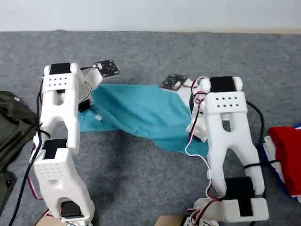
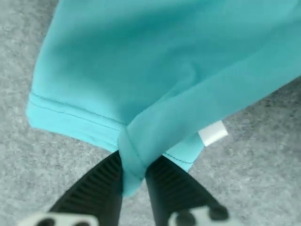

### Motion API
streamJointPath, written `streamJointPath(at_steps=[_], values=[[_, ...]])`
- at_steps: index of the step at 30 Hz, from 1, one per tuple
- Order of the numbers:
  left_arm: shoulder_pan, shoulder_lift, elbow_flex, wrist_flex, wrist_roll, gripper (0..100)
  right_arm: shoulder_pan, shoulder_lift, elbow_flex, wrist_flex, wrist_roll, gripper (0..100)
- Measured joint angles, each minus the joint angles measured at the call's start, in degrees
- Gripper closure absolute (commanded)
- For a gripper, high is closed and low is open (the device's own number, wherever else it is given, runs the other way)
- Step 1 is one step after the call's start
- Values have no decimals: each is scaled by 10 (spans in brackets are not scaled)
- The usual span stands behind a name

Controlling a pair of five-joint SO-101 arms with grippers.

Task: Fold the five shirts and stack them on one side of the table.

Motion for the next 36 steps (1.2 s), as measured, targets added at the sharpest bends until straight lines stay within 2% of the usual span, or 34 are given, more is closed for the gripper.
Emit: streamJointPath(at_steps=[3, 9, 12, 19, 23, 28, 33, 36], values=[[0, 0, 0, -1, 0, 997, 18, 36, 9, -52, -1, 972], [0, 0, 0, -4, 0, 996, 54, 83, 10, -137, -1, 695], [0, 0, 0, -4, 0, 995, 62, 83, 2, -141, -1, 630], [0, 0, -4, -4, 1, 995, 60, 83, -126, -40, -1, 625], [0, 0, -45, -3, 35, 994, 61, 82, -194, -4, -1, 625], [0, 0, -113, 21, 49, 995, 61, 85, -206, 5, 0, 625], [0, 0, -125, 57, 50, 994, 76, 85, -206, 5, -36, 625], [1, 0, -125, 75, 52, 934, 72, 85, -206, 11, -46, 625]])
